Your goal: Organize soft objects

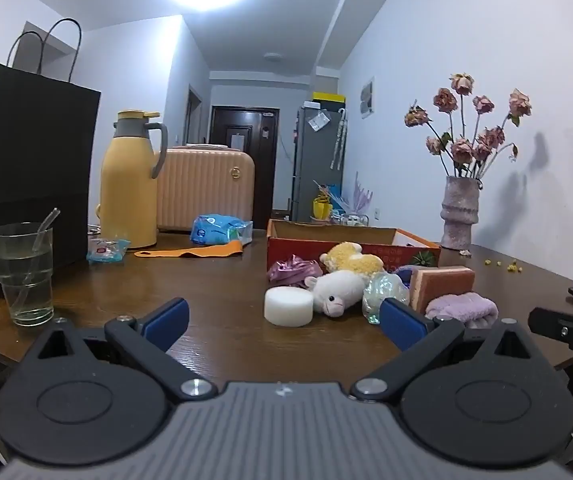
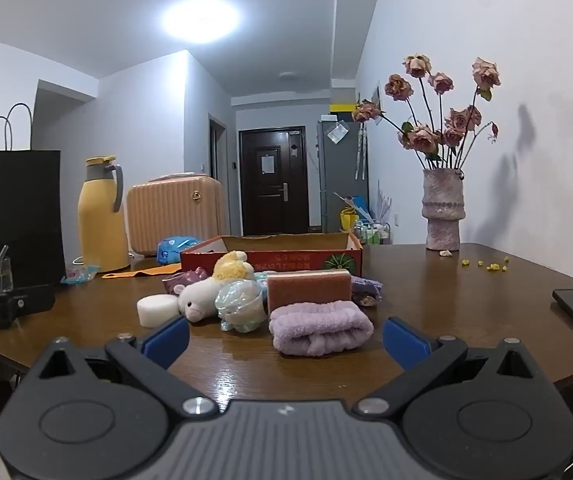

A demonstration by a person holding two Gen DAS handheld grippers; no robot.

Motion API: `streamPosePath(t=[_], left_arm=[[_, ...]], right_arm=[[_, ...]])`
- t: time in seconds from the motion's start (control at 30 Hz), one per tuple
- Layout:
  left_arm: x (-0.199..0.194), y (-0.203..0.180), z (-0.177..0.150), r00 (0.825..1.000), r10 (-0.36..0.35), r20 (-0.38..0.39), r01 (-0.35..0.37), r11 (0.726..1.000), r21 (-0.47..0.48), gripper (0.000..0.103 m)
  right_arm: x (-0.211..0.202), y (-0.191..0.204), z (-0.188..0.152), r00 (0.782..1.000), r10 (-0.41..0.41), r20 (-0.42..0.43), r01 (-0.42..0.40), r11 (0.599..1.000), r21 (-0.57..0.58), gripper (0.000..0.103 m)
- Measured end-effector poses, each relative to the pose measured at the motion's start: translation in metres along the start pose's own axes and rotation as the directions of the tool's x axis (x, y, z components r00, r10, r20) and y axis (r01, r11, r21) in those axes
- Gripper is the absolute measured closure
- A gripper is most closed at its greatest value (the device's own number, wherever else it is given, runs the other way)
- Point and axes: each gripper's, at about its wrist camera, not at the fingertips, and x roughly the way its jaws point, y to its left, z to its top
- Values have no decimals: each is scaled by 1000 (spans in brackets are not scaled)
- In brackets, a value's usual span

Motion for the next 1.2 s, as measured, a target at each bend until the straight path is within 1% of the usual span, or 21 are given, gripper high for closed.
streamPosePath(t=[0.07,0.1,0.17,0.27,0.37,0.6,0.7,0.8,1.0,1.2], left_arm=[[2,3,1,1000,-4,-8,4,1000,-7,0],[7,1,3,1000,-4,-24,5,1000,15,0],[-1,-7,-2,1000,-3,23,2,998,69,0],[-3,-14,-4,1000,-9,28,6,995,98,0],[-1,-8,-5,1000,-21,18,20,997,77,0],[3,-9,-7,999,-36,2,36,996,80,0],[4,-9,-7,999,-38,-2,38,996,78,0],[5,-10,-8,999,-39,-2,39,996,81,0],[4,-14,-10,998,-58,-1,58,995,85,0],[3,-12,-9,999,-49,6,48,996,76,0]], right_arm=[[-2,4,-1,1000,6,-8,-6,1000,-4,0],[-2,3,0,1000,0,-16,0,1000,9,0],[-4,9,0,1000,2,-15,-2,1000,1,0],[1,3,-3,1000,1,-19,-1,1000,18,0],[1,10,-9,1000,6,-18,-5,1000,3,0],[8,9,-11,999,-6,-47,6,1000,-7,0],[8,8,-12,999,5,-53,-6,1000,-7,0],[7,8,-13,999,13,-50,-14,1000,-8,0],[6,6,-11,999,1,-35,-1,1000,-4,0],[4,10,-9,1000,11,-17,-11,1000,-18,0]])
